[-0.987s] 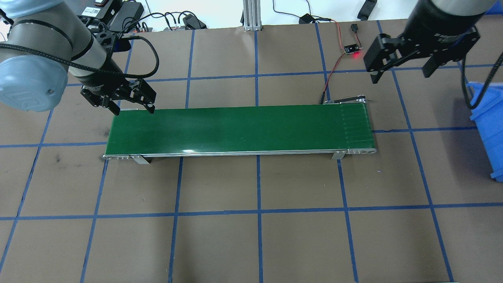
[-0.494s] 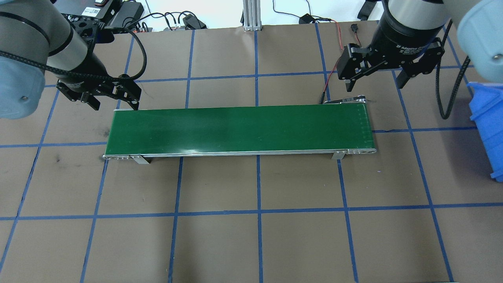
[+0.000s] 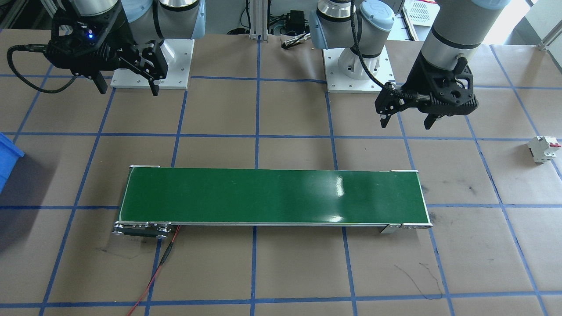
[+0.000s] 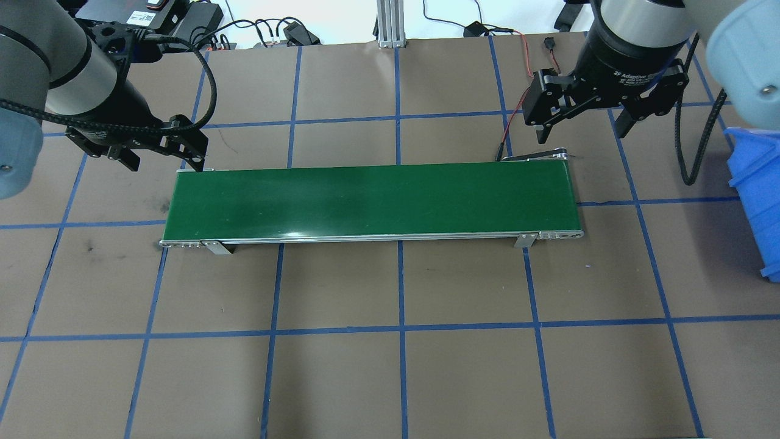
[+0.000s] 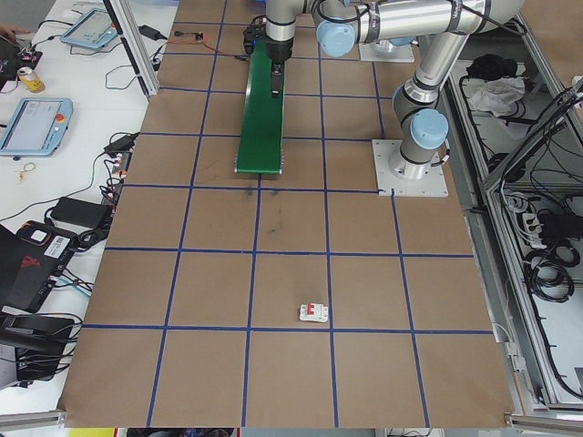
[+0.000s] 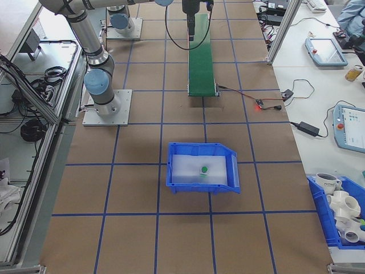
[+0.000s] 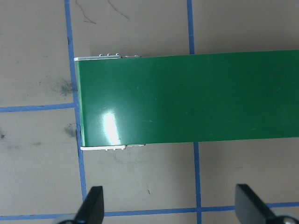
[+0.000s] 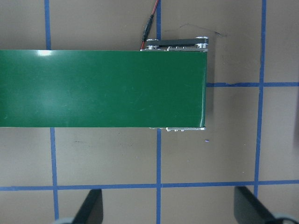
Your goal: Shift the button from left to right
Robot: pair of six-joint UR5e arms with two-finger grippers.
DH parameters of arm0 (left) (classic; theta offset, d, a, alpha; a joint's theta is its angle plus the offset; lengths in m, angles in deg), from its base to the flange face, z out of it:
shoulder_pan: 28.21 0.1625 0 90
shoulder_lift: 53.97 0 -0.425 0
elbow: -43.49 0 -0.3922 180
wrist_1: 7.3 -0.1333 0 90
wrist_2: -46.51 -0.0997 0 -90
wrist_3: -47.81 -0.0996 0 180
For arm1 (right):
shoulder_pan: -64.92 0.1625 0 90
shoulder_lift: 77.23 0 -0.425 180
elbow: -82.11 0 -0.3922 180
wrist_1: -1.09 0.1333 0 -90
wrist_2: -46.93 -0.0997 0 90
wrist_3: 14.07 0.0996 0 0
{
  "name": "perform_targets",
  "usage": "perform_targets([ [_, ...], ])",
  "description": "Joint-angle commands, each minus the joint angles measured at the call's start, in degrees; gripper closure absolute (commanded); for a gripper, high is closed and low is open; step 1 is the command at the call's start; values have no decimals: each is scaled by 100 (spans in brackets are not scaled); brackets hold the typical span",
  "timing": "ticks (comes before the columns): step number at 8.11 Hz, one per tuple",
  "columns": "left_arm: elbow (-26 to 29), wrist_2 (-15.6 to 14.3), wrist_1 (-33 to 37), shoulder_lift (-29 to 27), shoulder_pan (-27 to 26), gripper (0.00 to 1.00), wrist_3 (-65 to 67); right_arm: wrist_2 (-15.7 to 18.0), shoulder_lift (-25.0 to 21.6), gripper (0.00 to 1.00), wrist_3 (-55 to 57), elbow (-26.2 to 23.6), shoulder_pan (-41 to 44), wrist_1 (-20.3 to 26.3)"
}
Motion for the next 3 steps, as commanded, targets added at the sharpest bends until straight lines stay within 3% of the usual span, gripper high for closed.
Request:
perform_targets([
  [1,-14,21,7,77,-5,0,-8,15,0,0,-16,8,0,0],
  [3,-22,-23,-45,24,-5,0,-26,24,0,0,-34,8,0,0],
])
